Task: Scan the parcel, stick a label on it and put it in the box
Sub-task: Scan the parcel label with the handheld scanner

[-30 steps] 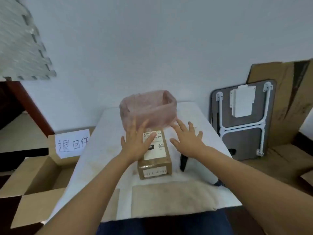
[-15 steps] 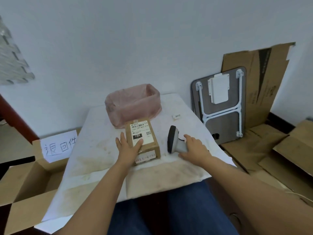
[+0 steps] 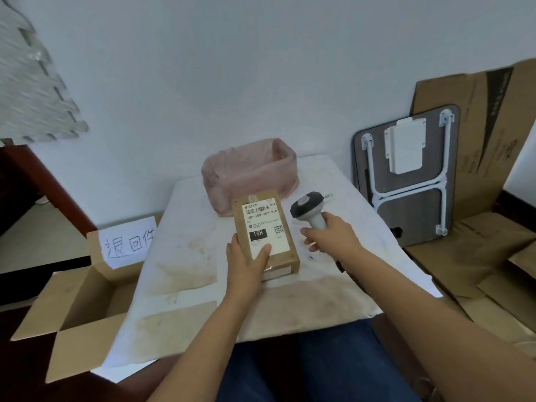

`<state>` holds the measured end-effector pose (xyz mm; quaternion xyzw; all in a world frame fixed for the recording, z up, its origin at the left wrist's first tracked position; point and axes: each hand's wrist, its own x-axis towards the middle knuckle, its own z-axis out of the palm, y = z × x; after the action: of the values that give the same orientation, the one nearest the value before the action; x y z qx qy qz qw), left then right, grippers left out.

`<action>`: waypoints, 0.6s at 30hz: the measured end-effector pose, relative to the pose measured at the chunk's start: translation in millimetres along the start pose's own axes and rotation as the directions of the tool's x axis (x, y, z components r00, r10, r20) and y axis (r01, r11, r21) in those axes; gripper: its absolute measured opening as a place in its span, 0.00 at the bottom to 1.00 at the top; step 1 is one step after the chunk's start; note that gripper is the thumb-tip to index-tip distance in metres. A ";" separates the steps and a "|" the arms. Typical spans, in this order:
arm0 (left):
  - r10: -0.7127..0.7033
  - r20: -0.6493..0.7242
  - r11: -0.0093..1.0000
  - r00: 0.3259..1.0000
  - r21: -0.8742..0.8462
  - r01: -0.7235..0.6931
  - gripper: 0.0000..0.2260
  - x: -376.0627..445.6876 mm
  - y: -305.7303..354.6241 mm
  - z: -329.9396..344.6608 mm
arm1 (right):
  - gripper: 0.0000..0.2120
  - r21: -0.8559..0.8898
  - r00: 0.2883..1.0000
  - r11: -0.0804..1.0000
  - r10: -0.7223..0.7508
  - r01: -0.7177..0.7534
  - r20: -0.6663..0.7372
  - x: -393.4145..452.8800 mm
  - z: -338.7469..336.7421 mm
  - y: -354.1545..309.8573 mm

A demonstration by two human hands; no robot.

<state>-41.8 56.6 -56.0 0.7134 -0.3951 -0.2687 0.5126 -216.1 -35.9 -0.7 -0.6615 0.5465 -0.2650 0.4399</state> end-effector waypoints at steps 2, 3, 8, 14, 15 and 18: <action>0.037 0.007 0.998 0.999 -0.045 -0.037 0.35 -7.3 -2.6 0.7 | 0.14 0.201 0.999 0.979 0.036 -0.038 0.014 -4.6 11.1 -12.9; 0.047 0.021 0.997 0.999 -0.061 -0.046 0.35 -8.4 -4.1 0.9 | 0.14 0.235 0.999 0.971 0.042 -0.042 0.004 -5.5 17.0 -15.8; -0.089 0.193 0.948 0.977 -0.286 0.143 0.44 6.3 -6.9 -13.1 | 0.13 0.270 0.996 0.963 0.041 -0.019 -0.078 -10.9 29.7 -16.7; -0.221 0.312 0.807 0.924 -0.474 0.353 0.35 23.9 6.9 -15.2 | 0.18 0.270 0.991 0.962 0.002 0.035 -0.134 -20.5 29.9 -18.3; -0.223 0.319 0.792 0.921 -0.491 0.362 0.33 27.9 8.2 -15.5 | 0.19 0.277 0.991 0.960 -0.006 0.043 -0.131 -20.5 29.3 -20.5; -0.185 0.321 0.817 0.929 -0.475 0.327 0.34 39.9 10.6 -18.3 | 0.14 0.300 0.990 0.951 -0.031 0.071 -0.136 -21.9 21.8 -28.7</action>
<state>-8.7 30.9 -39.1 0.5535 -0.2708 -0.5235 0.5884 -189.6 -8.1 16.9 -0.5813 0.5093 -0.3994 0.4931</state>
